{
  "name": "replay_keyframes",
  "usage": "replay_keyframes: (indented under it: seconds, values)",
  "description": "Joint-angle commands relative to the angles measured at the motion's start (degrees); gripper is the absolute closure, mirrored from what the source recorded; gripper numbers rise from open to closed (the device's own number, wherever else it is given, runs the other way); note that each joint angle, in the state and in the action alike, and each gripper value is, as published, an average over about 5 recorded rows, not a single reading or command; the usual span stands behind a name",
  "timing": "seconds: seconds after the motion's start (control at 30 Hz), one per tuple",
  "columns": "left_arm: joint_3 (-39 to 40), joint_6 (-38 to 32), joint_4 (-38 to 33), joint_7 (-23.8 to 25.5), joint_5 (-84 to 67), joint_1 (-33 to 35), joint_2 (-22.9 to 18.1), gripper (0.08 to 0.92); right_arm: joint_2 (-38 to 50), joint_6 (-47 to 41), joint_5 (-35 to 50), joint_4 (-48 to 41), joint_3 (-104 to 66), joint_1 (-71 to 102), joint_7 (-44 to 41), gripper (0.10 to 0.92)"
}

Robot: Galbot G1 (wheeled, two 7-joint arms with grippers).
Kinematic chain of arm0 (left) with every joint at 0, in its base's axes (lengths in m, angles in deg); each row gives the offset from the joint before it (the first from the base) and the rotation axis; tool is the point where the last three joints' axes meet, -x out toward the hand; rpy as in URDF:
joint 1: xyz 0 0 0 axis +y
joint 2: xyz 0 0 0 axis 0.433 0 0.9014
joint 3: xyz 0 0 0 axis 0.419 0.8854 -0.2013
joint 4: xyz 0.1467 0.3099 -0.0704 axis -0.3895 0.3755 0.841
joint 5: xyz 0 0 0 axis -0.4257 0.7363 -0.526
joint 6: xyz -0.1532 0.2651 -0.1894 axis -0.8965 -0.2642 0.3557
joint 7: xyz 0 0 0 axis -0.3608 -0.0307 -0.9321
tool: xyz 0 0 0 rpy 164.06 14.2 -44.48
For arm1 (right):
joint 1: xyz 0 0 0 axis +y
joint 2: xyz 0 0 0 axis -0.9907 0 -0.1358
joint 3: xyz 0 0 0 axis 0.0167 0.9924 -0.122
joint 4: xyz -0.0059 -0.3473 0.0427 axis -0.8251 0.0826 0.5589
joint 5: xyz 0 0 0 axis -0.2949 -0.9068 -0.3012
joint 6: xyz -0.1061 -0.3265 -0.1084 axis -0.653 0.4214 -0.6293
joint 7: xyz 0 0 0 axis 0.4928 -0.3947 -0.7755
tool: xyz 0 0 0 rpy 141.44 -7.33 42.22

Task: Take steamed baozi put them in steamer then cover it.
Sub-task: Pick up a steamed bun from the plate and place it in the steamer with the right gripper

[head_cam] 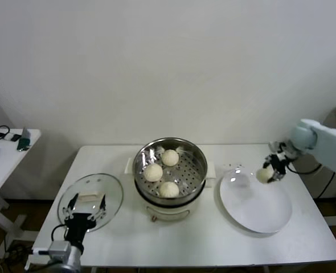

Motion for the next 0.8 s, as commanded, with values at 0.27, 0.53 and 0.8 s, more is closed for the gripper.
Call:
replay_keyframes:
  seconds: [0.27,0.53,0.8]
  values:
    - [-0.45,0.12,-0.34,-0.15,-2.31,-0.43,1.20,0.177,-16.63,-11.15,28.30,18.73,8.05,-28.26,3.31,0.414]
    - [-1.35,-0.01,0.01,-0.38,-3.65,-0.38,1.57,0.177,-23.11,-13.41,24.14,18.06,6.75,-16.65,7.75,0.414]
    - [-1.84,-0.27,0.16,-0.43,-4.22,-0.04,1.76,0.177,-23.29,-12.98,16.05,15.35,9.51,-9.32,8.68,0.407]
